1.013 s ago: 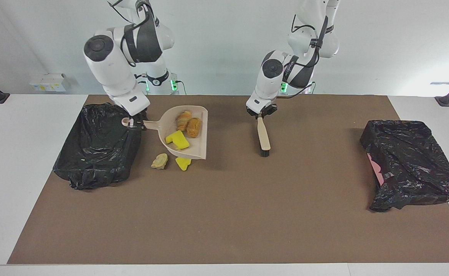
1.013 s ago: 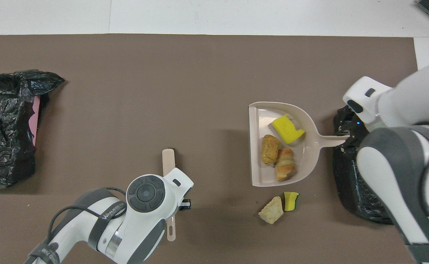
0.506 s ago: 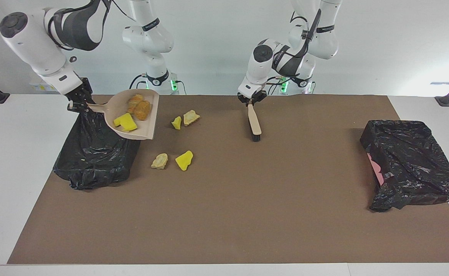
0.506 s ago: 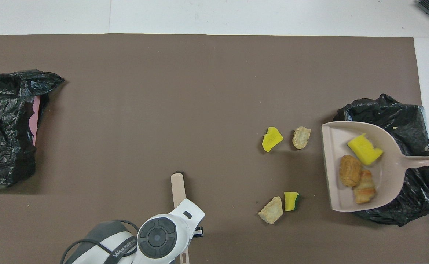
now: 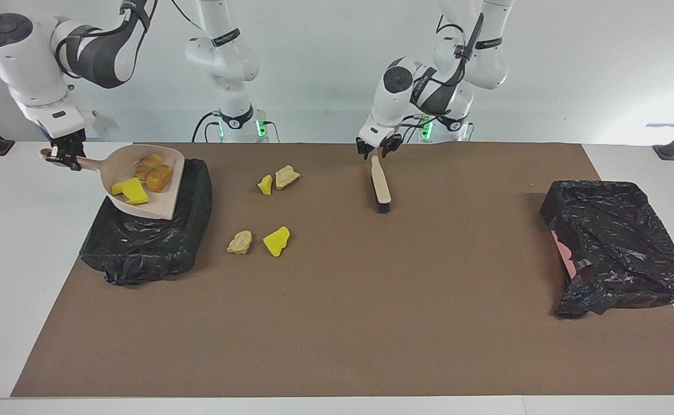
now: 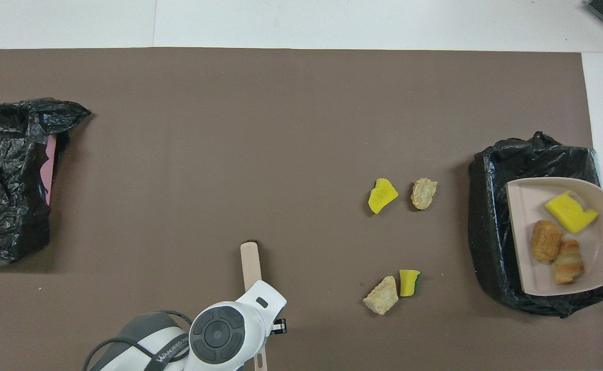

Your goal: Sweep and dump trash in bin

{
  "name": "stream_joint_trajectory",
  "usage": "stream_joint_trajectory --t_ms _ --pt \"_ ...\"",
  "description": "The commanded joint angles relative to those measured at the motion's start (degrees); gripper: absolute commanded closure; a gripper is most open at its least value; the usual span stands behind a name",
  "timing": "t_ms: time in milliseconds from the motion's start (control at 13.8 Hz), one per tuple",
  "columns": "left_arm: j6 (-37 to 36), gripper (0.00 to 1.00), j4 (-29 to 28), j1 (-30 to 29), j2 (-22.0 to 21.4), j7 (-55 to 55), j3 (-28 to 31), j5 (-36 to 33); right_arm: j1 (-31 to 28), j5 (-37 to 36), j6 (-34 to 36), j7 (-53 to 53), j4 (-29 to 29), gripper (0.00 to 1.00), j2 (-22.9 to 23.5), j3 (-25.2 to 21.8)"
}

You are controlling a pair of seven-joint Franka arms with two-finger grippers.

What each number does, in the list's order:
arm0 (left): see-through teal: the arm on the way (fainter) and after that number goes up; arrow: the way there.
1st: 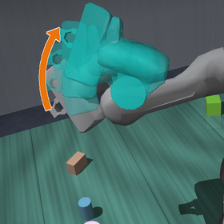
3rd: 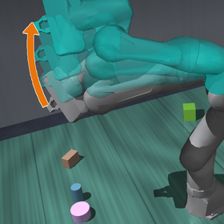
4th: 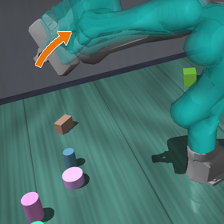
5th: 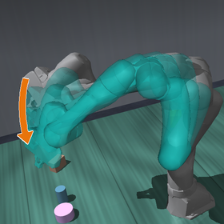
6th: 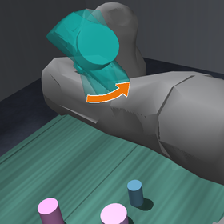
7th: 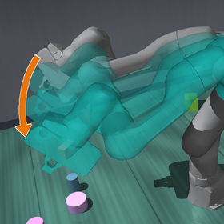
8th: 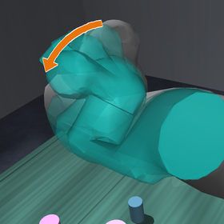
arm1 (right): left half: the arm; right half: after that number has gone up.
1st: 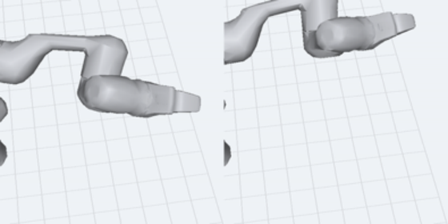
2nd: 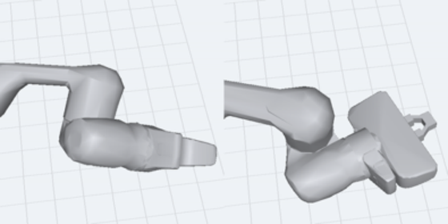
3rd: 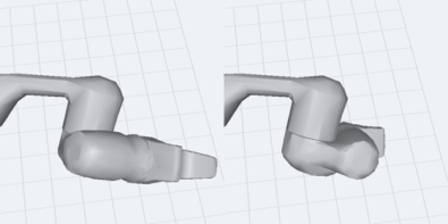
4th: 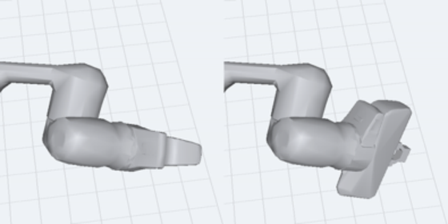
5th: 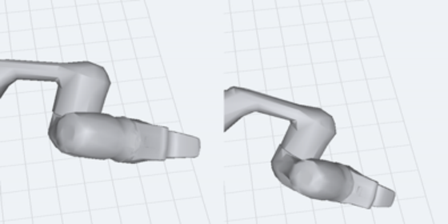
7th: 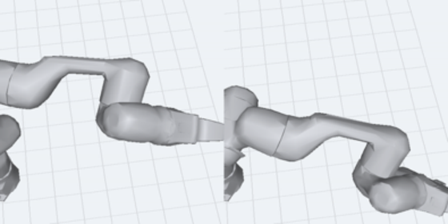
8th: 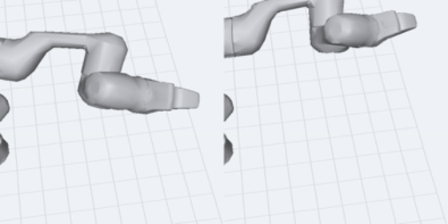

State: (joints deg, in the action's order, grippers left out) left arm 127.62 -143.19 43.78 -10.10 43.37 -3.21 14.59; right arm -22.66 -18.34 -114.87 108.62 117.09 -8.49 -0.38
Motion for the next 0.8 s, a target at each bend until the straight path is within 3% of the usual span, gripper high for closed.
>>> stream_joint_trajectory --t_ms 0,362,723 --pt "-0.2 0.00 5.4 -4.9 3.6 -1.6 0.1 0.0 0.1 -5.9 -4.7 1.3 5.1 1.00 -3.7 0.9" --pt "0.6 0.00 13.2 -14.3 9.2 -10.7 0.2 -0.3 5.8 -20.0 -4.0 -4.7 5.8 1.00 -4.4 1.0" --pt "0.0 0.00 23.1 -23.6 15.1 -19.6 0.1 -8.3 9.0 -29.7 -0.8 -11.9 6.7 1.00 -6.7 1.5"
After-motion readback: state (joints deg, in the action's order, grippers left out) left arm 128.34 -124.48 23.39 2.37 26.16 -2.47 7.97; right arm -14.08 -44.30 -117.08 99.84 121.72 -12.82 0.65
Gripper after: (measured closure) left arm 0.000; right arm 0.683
